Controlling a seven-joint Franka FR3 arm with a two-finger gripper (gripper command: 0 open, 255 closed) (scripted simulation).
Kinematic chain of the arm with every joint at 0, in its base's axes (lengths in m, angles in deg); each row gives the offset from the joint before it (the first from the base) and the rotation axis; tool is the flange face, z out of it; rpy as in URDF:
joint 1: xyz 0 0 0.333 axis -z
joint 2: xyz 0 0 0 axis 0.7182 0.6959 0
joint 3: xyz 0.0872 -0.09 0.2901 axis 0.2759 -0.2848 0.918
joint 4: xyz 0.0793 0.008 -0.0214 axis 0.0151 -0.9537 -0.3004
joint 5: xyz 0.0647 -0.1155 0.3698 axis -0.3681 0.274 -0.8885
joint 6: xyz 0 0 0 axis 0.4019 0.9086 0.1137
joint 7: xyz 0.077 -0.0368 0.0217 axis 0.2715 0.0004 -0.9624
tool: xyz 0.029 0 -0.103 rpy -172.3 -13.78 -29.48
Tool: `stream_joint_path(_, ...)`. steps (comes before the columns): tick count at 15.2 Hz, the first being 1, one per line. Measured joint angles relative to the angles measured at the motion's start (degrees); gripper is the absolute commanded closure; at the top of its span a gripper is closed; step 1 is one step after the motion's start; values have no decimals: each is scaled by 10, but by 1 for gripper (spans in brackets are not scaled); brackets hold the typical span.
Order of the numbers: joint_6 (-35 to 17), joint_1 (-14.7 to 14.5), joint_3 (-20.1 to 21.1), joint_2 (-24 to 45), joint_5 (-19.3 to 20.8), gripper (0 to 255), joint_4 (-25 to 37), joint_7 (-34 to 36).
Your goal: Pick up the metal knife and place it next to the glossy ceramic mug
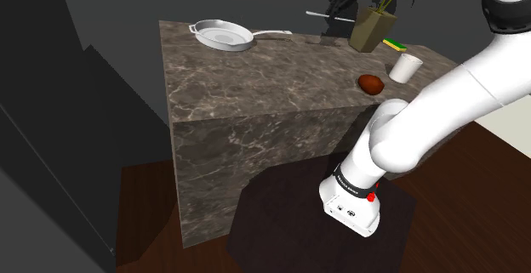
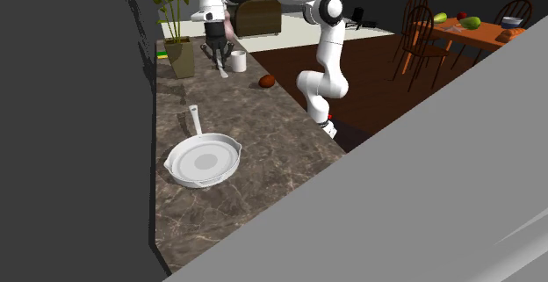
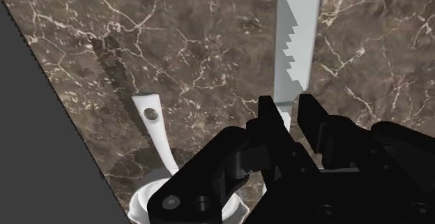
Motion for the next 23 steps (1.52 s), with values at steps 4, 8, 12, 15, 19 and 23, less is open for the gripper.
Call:
stream_joint_path(4,16,2,-68,46,-18,255,49,-75)
stream_joint_path(8,35,4,-153,125,-68,255,111,-166)
stream_joint_path(12,80,54,-233,250,-168,255,192,-286)
stream_joint_path(15,126,155,-239,353,-255,255,270,-368)
stream_joint_path(19,191,323,-197,468,-349,255,405,-431)
stream_joint_path(23,241,458,-157,547,-412,255,530,-453)
